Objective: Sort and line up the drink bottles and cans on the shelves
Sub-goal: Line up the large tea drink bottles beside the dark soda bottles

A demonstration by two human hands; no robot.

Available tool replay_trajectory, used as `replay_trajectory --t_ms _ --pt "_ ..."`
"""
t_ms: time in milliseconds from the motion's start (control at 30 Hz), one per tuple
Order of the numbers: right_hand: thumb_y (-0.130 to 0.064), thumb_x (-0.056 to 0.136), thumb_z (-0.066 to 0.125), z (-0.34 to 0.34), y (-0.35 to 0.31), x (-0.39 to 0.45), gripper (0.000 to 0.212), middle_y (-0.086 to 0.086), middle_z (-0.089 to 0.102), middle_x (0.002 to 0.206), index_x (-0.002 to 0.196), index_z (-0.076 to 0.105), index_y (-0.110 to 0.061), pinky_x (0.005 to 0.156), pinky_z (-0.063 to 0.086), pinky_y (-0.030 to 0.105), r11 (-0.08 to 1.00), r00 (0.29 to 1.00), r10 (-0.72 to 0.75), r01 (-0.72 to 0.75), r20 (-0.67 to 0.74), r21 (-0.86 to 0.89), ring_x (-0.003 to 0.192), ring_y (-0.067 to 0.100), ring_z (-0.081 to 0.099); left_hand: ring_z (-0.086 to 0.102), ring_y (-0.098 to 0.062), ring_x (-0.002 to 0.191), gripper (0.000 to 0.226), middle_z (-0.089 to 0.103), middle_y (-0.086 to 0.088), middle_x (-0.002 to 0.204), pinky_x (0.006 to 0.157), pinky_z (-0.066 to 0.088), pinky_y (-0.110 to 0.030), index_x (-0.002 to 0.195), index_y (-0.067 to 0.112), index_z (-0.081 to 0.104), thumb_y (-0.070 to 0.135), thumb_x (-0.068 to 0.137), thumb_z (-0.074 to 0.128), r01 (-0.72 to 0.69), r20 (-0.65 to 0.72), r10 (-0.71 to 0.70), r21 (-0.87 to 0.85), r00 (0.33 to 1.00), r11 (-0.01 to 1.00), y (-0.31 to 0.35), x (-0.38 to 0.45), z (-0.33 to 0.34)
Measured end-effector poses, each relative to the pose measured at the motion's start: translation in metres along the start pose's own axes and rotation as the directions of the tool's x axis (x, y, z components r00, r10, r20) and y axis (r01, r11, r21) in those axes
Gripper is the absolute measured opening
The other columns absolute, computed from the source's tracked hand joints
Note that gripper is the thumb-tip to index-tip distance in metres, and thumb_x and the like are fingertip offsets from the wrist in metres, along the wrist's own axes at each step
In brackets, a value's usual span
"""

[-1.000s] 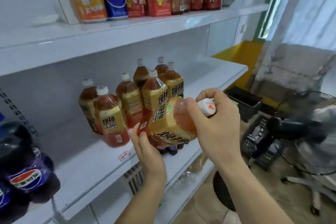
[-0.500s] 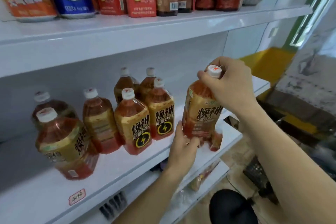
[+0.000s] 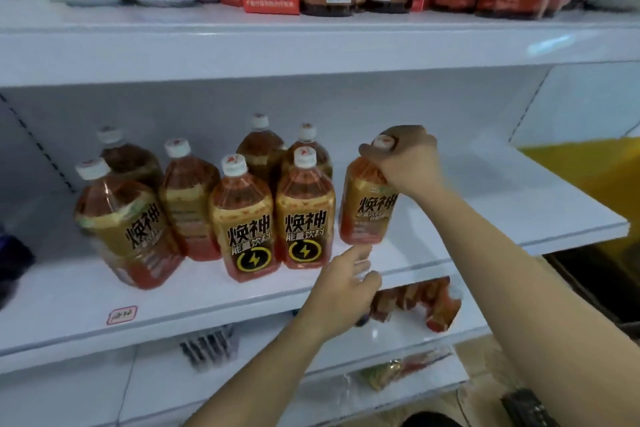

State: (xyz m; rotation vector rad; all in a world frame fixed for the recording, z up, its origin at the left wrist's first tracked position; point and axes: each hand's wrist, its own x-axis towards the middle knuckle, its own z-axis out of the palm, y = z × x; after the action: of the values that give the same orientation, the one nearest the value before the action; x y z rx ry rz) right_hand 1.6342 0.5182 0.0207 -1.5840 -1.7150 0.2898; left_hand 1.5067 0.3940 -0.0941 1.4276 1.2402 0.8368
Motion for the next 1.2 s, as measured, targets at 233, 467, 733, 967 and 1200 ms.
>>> replay_trajectory --t_ms 233,467,733,967,1200 --pt "-0.039 0.092 0.064 -0.001 -0.011 0.000 0.034 -0.004 0.065 0.074 0.115 0.061 -0.014 0.062 0.040 0.028 1.000 0.997 -0.023 0.024 0.080 -0.019 0.070 0.023 0.058 0.072 -0.017 0.101 0.027 0.073 -0.001 0.112 0.087 0.055 -0.027 0.125 0.016 0.065 0.005 0.102 0.055 -0.204 -0.080 0.205 0.031 0.975 0.979 0.029 -0.052 -0.069" --pt "-0.036 0.096 0.059 0.000 -0.084 -0.036 0.018 0.002 0.051 0.048 0.109 0.055 -0.025 0.059 0.049 0.033 0.899 0.901 -0.433 0.434 -0.038 0.052 0.046 0.017 0.052 0.067 -0.029 0.065 0.022 0.072 -0.014 0.089 0.054 0.051 -0.029 0.112 0.005 0.066 0.006 0.095 0.052 -0.418 -0.508 0.390 0.064 0.768 0.906 0.041 -0.095 -0.162" --pt "-0.039 0.098 0.055 0.054 -0.201 -0.061 0.015 -0.005 0.058 0.070 0.109 0.057 -0.030 0.062 0.037 0.031 0.745 0.691 -0.667 0.632 0.280 0.215 0.068 0.005 0.053 0.062 -0.012 0.099 0.045 0.064 0.005 0.112 0.084 0.050 -0.020 0.130 0.014 0.055 0.023 0.088 0.070 -0.234 -0.878 0.303 0.227 0.371 0.945 -0.015 -0.123 -0.232" --pt "-0.038 0.103 0.053 0.143 -0.264 -0.050 0.037 -0.005 0.048 0.126 0.140 0.050 -0.036 0.090 0.043 0.030 0.749 0.566 -0.617 0.635 0.547 0.187 0.106 0.014 0.050 0.057 -0.013 0.124 0.111 0.055 0.006 0.136 0.099 0.053 -0.032 0.143 0.027 0.034 0.053 0.054 0.096 0.039 -0.757 0.059 0.111 0.651 0.993 -0.081 -0.077 -0.258" --pt "-0.042 0.098 0.061 0.190 -0.279 -0.049 0.010 -0.015 0.060 0.094 0.091 0.058 -0.036 0.074 0.041 0.023 0.751 0.489 -0.589 0.626 0.644 0.211 0.091 0.004 0.058 0.064 -0.003 0.116 0.089 0.066 0.014 0.125 0.100 0.055 -0.038 0.140 0.033 0.041 0.034 0.067 0.093 -0.019 -0.463 0.079 0.133 0.883 0.991 -0.102 -0.100 -0.332"
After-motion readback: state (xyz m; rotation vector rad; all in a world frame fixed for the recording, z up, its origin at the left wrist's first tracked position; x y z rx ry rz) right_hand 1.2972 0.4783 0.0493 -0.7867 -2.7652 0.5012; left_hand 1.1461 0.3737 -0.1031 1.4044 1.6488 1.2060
